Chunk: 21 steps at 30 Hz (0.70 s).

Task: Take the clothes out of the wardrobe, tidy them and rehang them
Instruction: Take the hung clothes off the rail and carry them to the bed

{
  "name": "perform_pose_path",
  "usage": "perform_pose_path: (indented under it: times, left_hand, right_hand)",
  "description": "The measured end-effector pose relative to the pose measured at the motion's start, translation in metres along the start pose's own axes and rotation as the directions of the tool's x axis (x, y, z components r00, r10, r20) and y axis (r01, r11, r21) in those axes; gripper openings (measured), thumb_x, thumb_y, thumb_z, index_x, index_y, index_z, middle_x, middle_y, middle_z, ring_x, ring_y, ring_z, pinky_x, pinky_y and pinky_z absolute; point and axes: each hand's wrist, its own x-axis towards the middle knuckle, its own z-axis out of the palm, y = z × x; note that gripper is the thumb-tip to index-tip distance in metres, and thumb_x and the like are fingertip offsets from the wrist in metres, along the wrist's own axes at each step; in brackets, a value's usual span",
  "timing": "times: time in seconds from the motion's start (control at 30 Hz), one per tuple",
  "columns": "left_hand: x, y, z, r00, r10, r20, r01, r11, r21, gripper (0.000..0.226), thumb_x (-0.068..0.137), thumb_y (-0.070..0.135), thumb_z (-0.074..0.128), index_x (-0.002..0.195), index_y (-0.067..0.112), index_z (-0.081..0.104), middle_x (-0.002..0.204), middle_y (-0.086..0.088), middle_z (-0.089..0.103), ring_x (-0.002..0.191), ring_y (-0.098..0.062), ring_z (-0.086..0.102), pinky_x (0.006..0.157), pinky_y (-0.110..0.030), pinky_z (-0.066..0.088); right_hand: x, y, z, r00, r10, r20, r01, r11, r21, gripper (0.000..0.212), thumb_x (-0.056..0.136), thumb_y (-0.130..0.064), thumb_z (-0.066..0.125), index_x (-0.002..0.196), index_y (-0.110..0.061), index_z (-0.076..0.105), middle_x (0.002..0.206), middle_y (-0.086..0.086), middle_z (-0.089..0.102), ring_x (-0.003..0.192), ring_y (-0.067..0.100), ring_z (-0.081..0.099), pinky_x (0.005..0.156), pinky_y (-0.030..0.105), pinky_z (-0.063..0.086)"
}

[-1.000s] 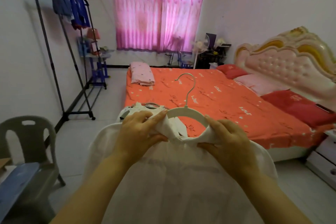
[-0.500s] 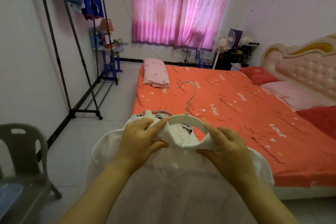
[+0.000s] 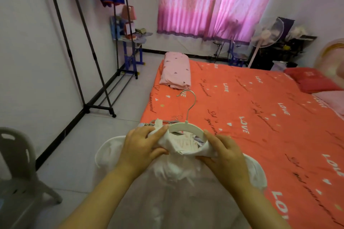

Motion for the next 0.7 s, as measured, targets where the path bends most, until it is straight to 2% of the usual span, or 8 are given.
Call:
perform_pose_path:
  times: [0.27, 0.4, 0.47, 0.7]
  left_hand:
    - [0.049, -0.033, 0.064, 0.995, -0.055, 0.081, 0.056, 0.998, -0.019, 0.057, 0.061, 0.041, 0.072, 0.108, 0.008, 0.070, 0.080, -0.011, 0.065, 0.066, -0.029, 0.062, 0.062, -0.038, 0.050]
    - [0.073, -0.056, 0.093, 0.988, -0.060, 0.139, 0.070, 0.995, -0.066, 0.058, 0.069, 0.049, 0.055, 0.110, 0.011, 0.070, 0.082, -0.010, 0.066, 0.071, -0.029, 0.064, 0.066, -0.039, 0.051]
    - [0.084, -0.070, 0.108, 0.984, -0.064, 0.167, 0.078, 0.994, -0.078, 0.058, 0.070, 0.050, 0.054, 0.112, 0.012, 0.069, 0.083, -0.009, 0.065, 0.070, -0.029, 0.063, 0.066, -0.039, 0.051]
    - [0.118, -0.101, 0.159, 0.960, -0.097, 0.261, 0.123, 0.989, -0.087, 0.059, 0.064, 0.048, 0.066, 0.112, 0.013, 0.069, 0.084, -0.011, 0.066, 0.072, -0.030, 0.064, 0.065, -0.043, 0.053]
  right_hand:
    - [0.037, 0.058, 0.058, 0.997, 0.040, 0.068, -0.040, 0.999, -0.002, 0.067, 0.054, -0.025, 0.091, 0.114, -0.006, 0.067, 0.093, 0.013, 0.066, 0.077, 0.035, 0.063, 0.066, 0.042, 0.053]
    - [0.055, 0.079, 0.083, 0.995, 0.064, 0.079, -0.063, 0.998, -0.017, 0.067, 0.054, -0.026, 0.090, 0.114, -0.007, 0.067, 0.092, 0.011, 0.066, 0.076, 0.032, 0.064, 0.067, 0.039, 0.053]
    - [0.065, 0.087, 0.097, 0.992, 0.084, 0.094, -0.081, 0.996, -0.036, 0.066, 0.055, -0.029, 0.090, 0.113, -0.008, 0.067, 0.092, 0.010, 0.066, 0.076, 0.032, 0.064, 0.066, 0.039, 0.053]
    - [0.093, 0.122, 0.140, 0.971, 0.133, 0.197, -0.126, 0.991, -0.047, 0.066, 0.057, -0.026, 0.089, 0.115, -0.007, 0.066, 0.093, 0.011, 0.066, 0.080, 0.033, 0.064, 0.067, 0.039, 0.052]
